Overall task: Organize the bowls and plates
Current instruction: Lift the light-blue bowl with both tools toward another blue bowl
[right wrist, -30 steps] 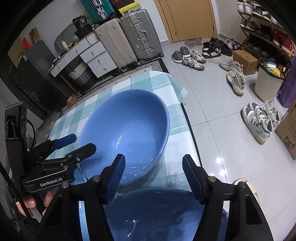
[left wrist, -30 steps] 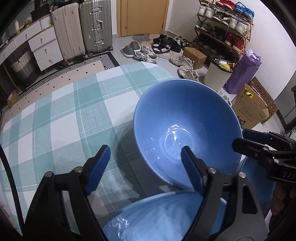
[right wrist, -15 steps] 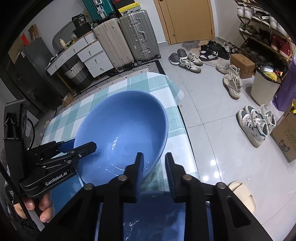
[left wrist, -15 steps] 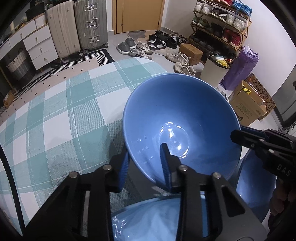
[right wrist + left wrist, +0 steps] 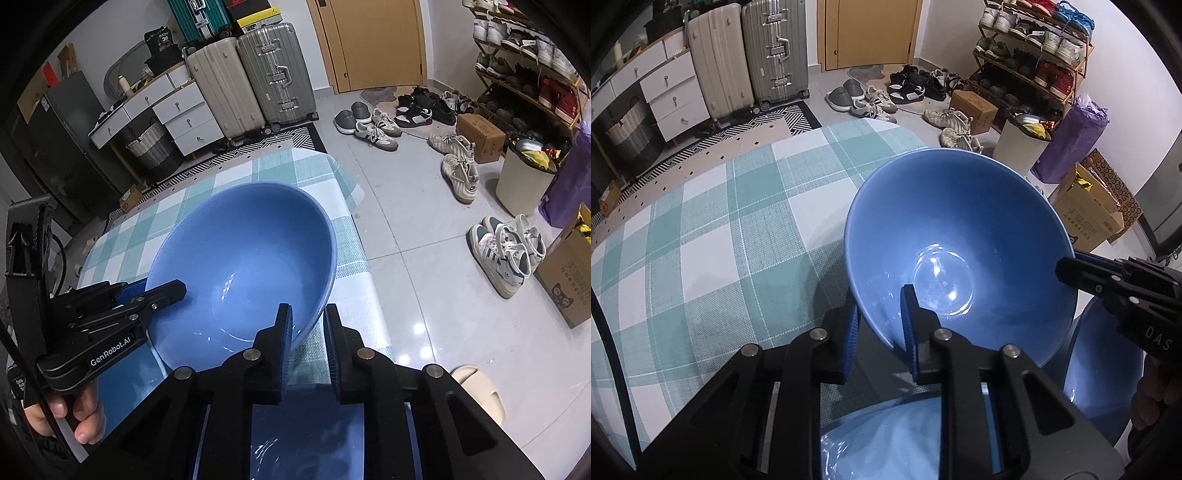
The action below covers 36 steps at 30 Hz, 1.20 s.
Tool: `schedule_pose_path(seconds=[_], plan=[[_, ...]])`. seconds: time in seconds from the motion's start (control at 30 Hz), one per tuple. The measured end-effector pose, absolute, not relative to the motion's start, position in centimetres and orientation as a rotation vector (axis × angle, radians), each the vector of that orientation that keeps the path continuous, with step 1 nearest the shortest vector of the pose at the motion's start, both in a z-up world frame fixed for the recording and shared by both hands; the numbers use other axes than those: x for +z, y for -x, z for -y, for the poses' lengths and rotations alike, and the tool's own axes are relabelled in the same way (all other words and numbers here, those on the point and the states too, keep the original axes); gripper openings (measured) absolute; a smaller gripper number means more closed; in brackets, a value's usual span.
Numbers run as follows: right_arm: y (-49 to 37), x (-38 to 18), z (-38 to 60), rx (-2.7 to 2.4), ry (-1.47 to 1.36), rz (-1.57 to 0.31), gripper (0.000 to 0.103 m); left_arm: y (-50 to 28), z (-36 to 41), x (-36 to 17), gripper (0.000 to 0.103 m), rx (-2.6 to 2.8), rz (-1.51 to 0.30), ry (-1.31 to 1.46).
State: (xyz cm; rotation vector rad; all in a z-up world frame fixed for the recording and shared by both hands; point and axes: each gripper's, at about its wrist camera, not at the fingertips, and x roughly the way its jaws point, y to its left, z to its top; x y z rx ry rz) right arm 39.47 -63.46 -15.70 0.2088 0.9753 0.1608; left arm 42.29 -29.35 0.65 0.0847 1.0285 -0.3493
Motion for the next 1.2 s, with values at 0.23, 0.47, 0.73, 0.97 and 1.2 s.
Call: schedule_pose_path(seconds=[0.23, 0.47, 0.73, 0.97, 1.2], plan=[[-38.9, -14.4, 63.3, 0.151, -0.189, -0.942, 0.018, -41.8, 29.5, 2.1, 0.018, -0.347, -0.989, -0.081], [-37.6, -12.7, 63.3, 0.144, -0.177, -0.909, 0.018, -40.3, 29.9, 4.5, 0.018, -0.35, -0.947, -0.083], [-35.2, -10.0, 63.1, 0.139, -0.17, -0.86, 0.018, -37.6, 30.1, 8.2, 0.018, -0.357, -0.895, -0.076], [-33.0, -7.6, 62.8, 0.146, -0.166, -0.828, 0.018, -34.4, 29.7, 11.9, 0.018, -0.36, -0.847, -0.071], [-30.7, -5.2, 62.1, 0.156, -0.161, -0.79, 0.018, -30.9, 29.2, 15.3, 0.019, -0.36, -0.804, -0.069]])
